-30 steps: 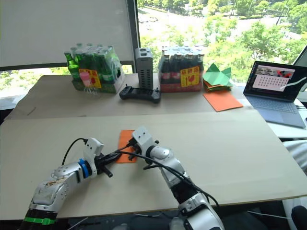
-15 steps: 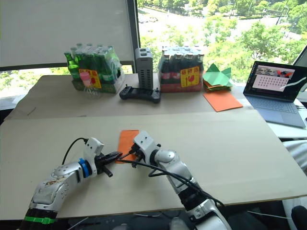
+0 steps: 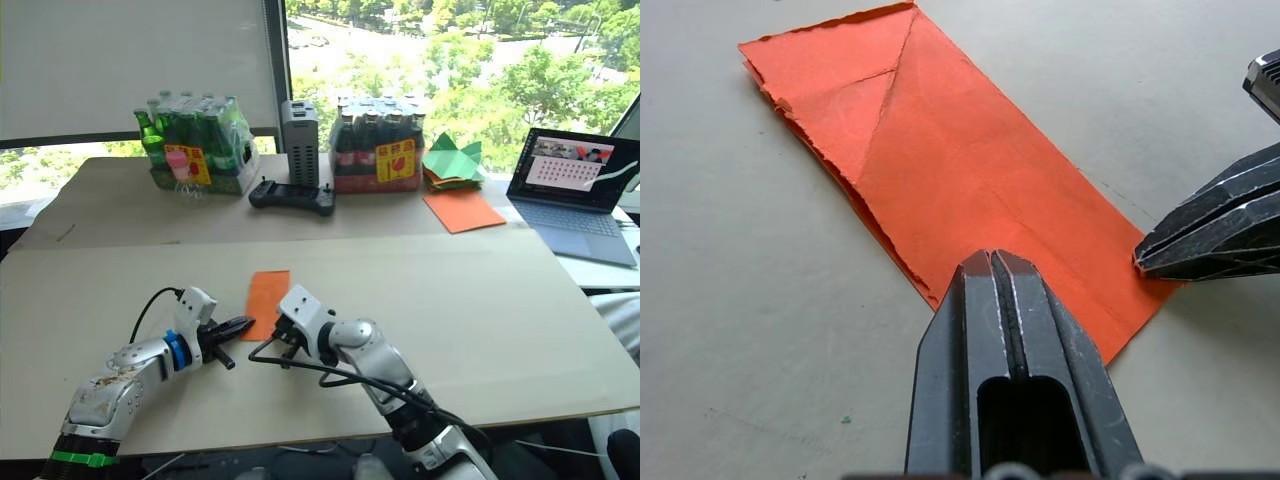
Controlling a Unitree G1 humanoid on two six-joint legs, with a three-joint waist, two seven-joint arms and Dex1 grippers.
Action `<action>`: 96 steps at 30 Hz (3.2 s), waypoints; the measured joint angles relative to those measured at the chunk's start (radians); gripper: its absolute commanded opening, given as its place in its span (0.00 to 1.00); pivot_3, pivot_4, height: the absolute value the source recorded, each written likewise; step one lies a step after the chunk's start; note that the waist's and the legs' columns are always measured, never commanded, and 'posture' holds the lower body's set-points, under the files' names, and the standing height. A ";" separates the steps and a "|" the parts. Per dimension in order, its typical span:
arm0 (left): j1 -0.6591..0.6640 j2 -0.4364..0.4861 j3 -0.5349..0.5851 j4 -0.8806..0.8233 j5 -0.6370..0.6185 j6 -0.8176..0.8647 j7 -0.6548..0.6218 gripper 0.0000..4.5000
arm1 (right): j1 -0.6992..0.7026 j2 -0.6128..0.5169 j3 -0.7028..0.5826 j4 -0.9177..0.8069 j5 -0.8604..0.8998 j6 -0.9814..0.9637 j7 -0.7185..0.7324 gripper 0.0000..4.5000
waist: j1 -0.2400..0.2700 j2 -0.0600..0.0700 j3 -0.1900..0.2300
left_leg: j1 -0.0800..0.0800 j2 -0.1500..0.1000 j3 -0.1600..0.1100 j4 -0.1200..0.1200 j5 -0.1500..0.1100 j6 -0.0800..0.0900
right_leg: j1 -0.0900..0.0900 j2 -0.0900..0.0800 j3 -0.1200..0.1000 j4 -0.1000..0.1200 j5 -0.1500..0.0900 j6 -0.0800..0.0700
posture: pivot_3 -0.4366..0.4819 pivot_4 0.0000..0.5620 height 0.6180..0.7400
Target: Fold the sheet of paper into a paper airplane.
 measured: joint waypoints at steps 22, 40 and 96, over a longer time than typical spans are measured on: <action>-0.098 -0.016 0.138 -0.003 -0.154 0.110 0.035 0.00 | -0.050 0.103 -0.365 -0.016 0.248 -0.006 -0.107 0.00 | 0.002 -0.001 0.001 | -0.003 0.000 0.000 0.000 0.000 0.000 | -0.003 0.000 0.000 0.000 0.000 0.000 | 0.48 0.27 1.00; -0.190 -0.073 -0.069 0.071 -0.050 0.064 -0.014 0.00 | -0.050 0.081 -0.372 -0.045 0.260 -0.006 -0.165 0.00 | 0.007 0.000 0.001 | -0.004 -0.001 0.000 0.000 0.000 0.000 | -0.003 0.000 0.000 -0.001 0.000 0.000 | 0.48 0.27 1.00; -0.169 -0.064 -0.134 0.132 0.030 -0.010 -0.060 0.00 | 0.103 -0.158 -0.083 -0.296 0.291 0.066 -0.077 0.00 | 0.015 -0.001 0.001 | -0.003 -0.001 0.000 0.000 0.000 0.000 | -0.002 0.000 0.000 -0.001 0.000 0.000 | 0.48 0.27 1.00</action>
